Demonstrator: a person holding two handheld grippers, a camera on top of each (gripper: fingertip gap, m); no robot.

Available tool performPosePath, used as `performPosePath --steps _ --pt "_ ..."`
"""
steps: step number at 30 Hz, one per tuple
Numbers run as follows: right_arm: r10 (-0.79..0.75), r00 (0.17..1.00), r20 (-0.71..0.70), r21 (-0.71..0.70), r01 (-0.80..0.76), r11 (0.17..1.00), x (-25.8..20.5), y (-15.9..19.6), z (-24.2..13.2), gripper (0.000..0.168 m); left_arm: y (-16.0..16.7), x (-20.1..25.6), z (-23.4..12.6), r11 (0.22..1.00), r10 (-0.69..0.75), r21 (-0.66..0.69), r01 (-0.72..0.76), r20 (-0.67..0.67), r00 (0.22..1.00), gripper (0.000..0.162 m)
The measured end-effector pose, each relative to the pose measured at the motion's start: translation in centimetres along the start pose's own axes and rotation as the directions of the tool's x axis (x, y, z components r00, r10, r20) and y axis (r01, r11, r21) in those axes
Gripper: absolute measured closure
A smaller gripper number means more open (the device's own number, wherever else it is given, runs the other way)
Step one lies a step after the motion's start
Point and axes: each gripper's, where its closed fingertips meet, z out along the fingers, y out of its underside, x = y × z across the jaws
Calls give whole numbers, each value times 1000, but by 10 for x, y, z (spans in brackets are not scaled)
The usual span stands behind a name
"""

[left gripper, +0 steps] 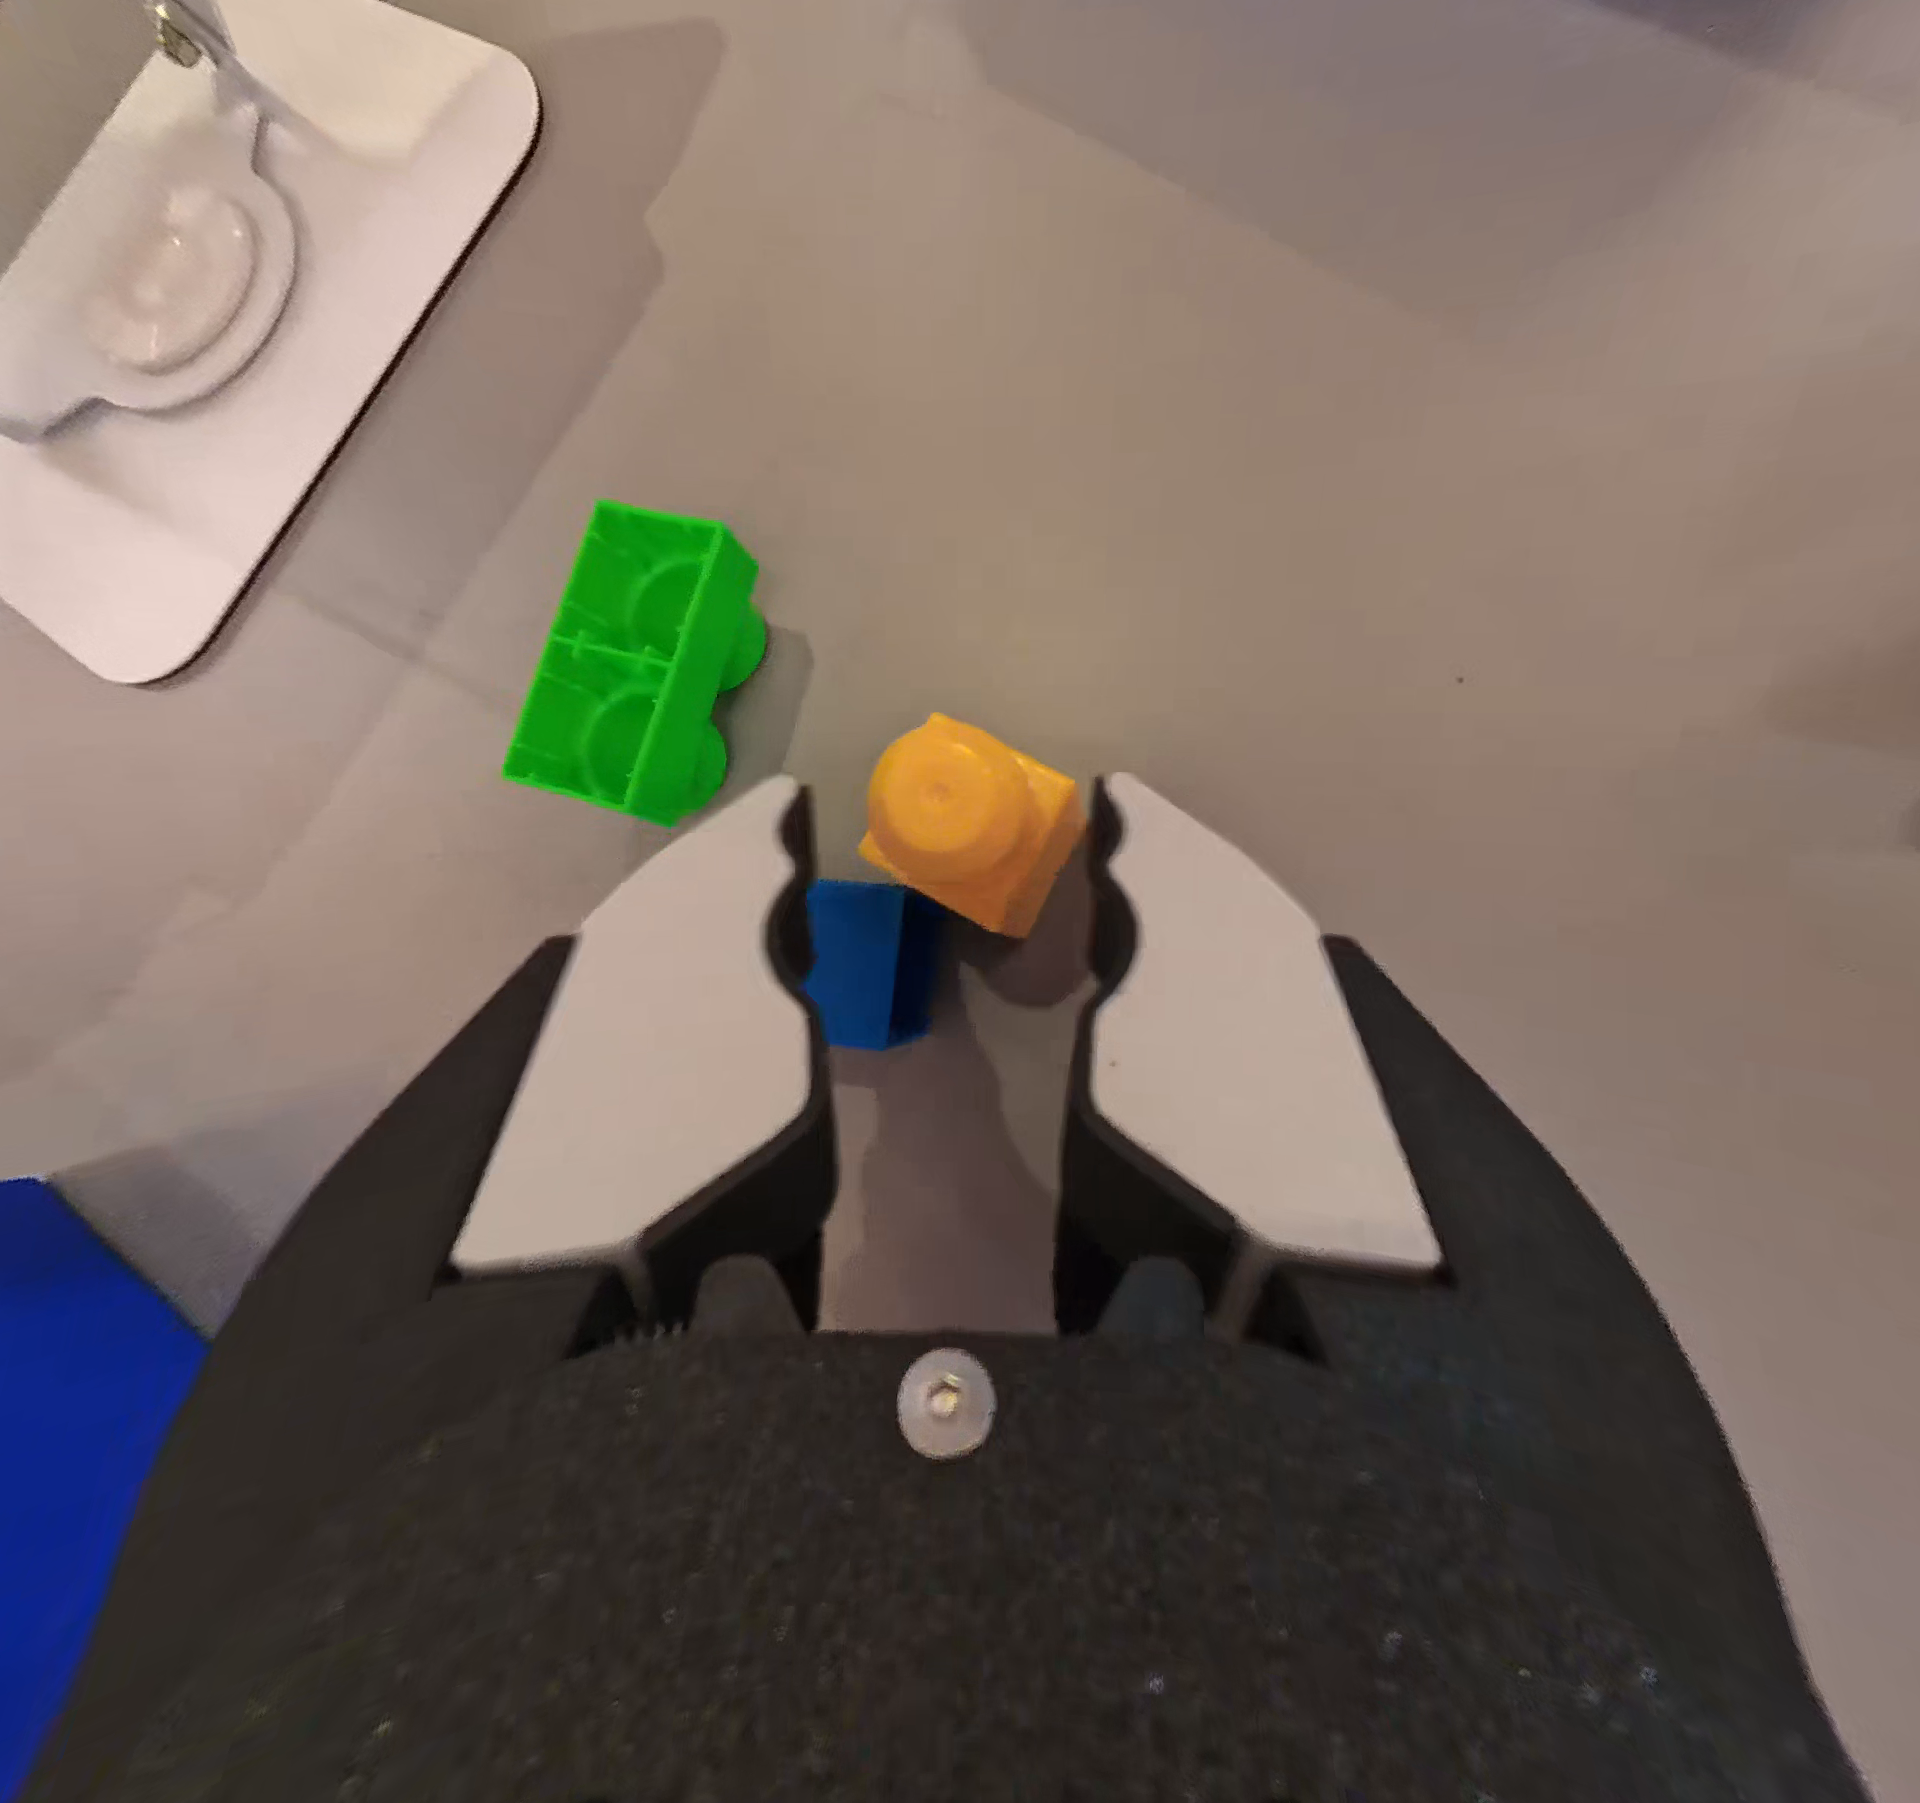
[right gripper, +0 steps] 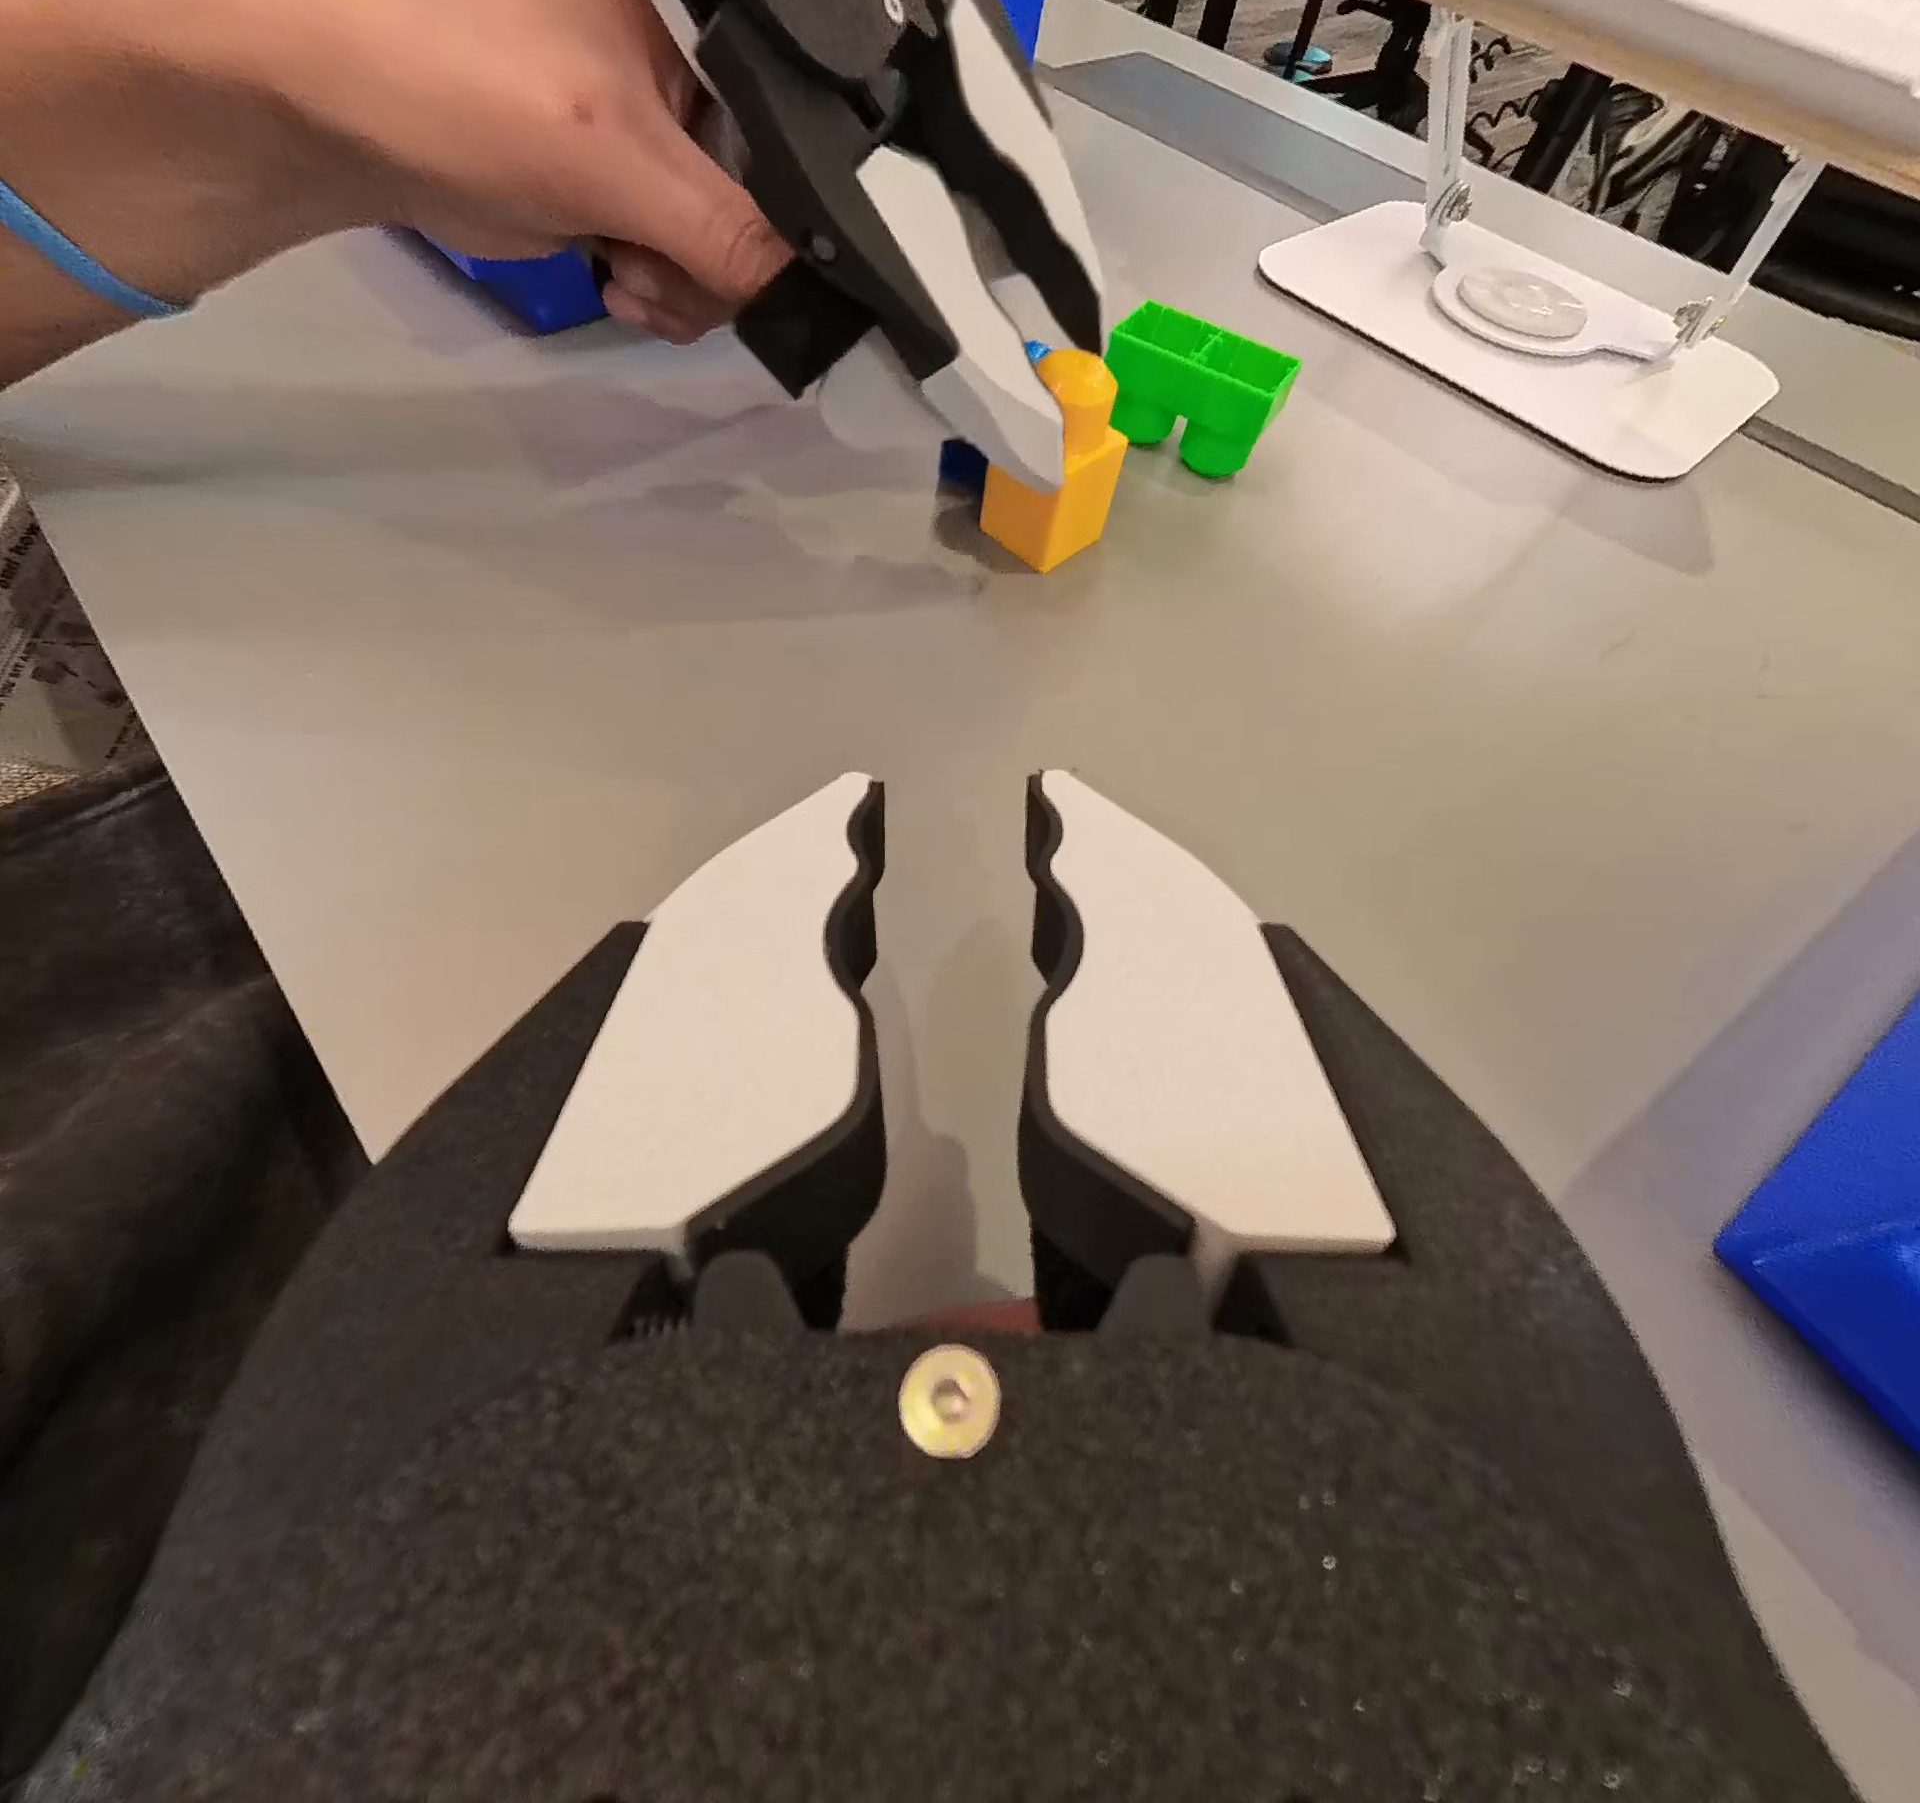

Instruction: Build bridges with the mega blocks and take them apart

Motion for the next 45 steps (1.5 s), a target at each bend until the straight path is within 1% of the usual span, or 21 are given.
performPosePath --steps 1,2,3,7,11,13,15,17,19,21,23,26,27,29,31,34,38,42,45 --pt "4 1000 2 1 -4 1000 0 0 0 143 1 -1 1 1000 -19 2 19 -9 1000 127" --pt "8 1000 4 1 -8 1000 0 0 0 143 1 -1 1 999 -42 9 42 -20 999 128" --pt "10 1000 7 1 -10 1000 0 0 0 143 0 -1 1 998 -64 18 65 -34 997 133" --pt "3 1000 10 3 -3 1000 -2 -1 0 143 -1 5 -10 986 -159 28 163 -119 980 133" --pt "0 1000 14 5 0 1000 -5 -2 0 143 -11 -3 -50 945 -305 61 322 -201 931 133" --pt "0 1000 20 6 0 1000 -6 -3 0 143 -7 -19 -68 928 -359 26 371 -191 913 133" --pt "-2 1000 25 6 2 1000 -8 -3 0 143 6 -39 -73 903 -430 -64 425 -150 890 133" --pt "-6 1000 30 8 6 1000 -9 -5 0 143 17 -47 -68 838 -543 -166 519 -156 825 133" --pt "-10 999 33 14 9 1000 -11 -7 0 143 28 -46 -59 785 -610 -265 560 -168 775 133" --pt "-12 999 34 20 12 1000 -12 -9 -2 143 35 -48 -47 751 -646 -306 584 -159 747 133" --pt "-8 999 37 24 7 1000 -12 -10 -2 143 40 -50 -39 729 -663 -341 593 -138 736 133" --pt "10 998 54 28 -11 1000 -14 -11 -3 143 44 -60 -35 728 -648 -344 593 -65 759 133" --pt "11 998 58 29 -13 1000 -14 -11 -3 143 44 -59 -34 721 -654 -354 595 -65 754 133" --pt "11 998 61 28 -13 1000 -16 -11 -3 143 44 -53 -31 696 -683 -371 615 -78 726 133" --pt "22 997 71 31 -24 999 -18 -13 -3 143 43 -48 -30 653 -736 -358 667 -92 671 133" --pt "27 995 92 41 -31 999 -22 -16 -5 143 44 -45 -31 599 -788 -326 731 -81 610 133" --pt "28 993 112 52 -34 998 -25 -17 -6 143 45 -39 -29 549 -828 -331 767 -89 554 133" --pt "34 991 129 57 -42 997 -27 -18 -8 143 43 -40 -26 538 -837 -316 782 -86 541 133" --pt "26 992 121 58 -33 998 -26 -19 -9 143 46 -45 -25 529 -840 -313 789 -55 540 129"
